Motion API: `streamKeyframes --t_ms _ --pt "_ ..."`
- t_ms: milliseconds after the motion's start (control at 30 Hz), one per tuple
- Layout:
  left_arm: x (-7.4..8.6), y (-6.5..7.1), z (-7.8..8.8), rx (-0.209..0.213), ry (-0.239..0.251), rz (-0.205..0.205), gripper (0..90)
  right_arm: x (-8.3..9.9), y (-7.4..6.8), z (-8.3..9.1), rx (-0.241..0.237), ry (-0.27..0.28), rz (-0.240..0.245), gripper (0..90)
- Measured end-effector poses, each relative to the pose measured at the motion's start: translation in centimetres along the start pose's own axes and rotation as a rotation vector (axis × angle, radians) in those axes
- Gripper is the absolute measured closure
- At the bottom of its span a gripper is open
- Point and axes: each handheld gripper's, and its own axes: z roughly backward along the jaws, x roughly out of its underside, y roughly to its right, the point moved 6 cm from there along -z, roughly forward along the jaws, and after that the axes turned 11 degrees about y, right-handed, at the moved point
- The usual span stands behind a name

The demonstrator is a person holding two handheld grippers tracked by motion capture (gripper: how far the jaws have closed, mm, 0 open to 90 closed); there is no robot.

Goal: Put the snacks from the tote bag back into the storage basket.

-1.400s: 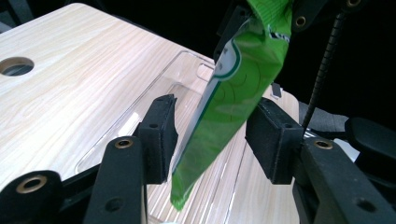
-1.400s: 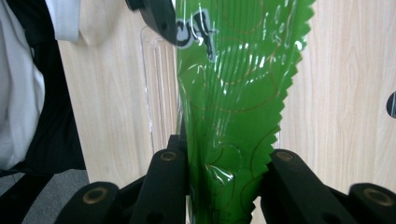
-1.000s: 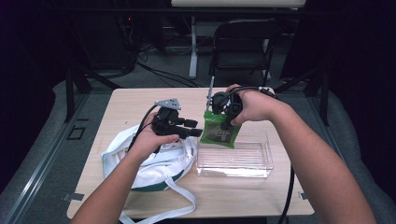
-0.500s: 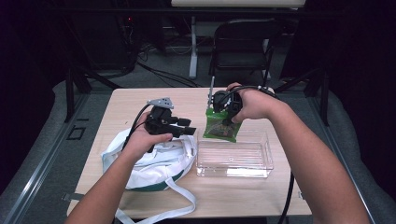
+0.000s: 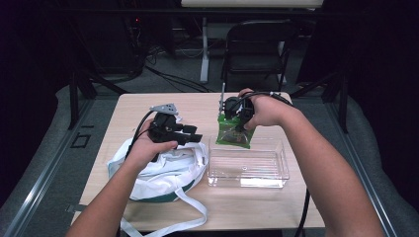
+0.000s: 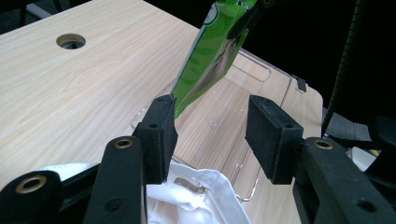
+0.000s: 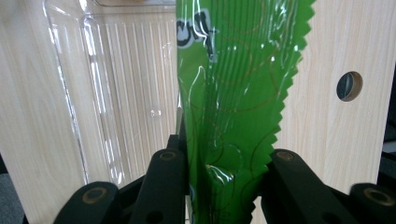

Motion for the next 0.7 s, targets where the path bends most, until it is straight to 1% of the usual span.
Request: streamKeyframes --t_ms 67,133,267,300,333,500,567,700 --pt "0.1 -0.1 0.1 -0.004 -0.008 -0.002 52.5 0.1 0.1 -0.3 0.006 -0.008 0.005 75.2" --pt "0.3 -0.2 0.1 -0.005 -0.004 0.004 52.5 0.3 0.1 -0.7 0.002 -0.016 0.012 75.2" --pt "0.6 -0.5 0.1 -0.013 -0.013 0.007 52.6 0.4 0.2 -1.3 0.004 -0.004 0.006 75.2" --pt "0.6 -0.5 0.1 -0.014 -0.018 0.007 52.8 0.5 0.4 -1.6 0.007 -0.020 0.017 75.2" --pt "0.6 -0.5 0.2 -0.014 -0.019 0.006 52.8 0.5 0.4 -1.6 0.007 -0.020 0.017 75.2" --pt "0.6 -0.6 0.3 -0.015 -0.011 0.006 52.9 0.3 0.6 -2.3 0.006 -0.007 0.020 75.1" --pt "0.6 -0.6 0.3 -0.018 -0.017 0.006 52.8 0.3 0.7 -2.7 0.006 -0.009 0.024 75.1" --pt "0.7 -0.7 0.5 -0.019 -0.009 0.009 52.9 0.4 0.8 -3.5 0.004 -0.017 0.033 75.0"
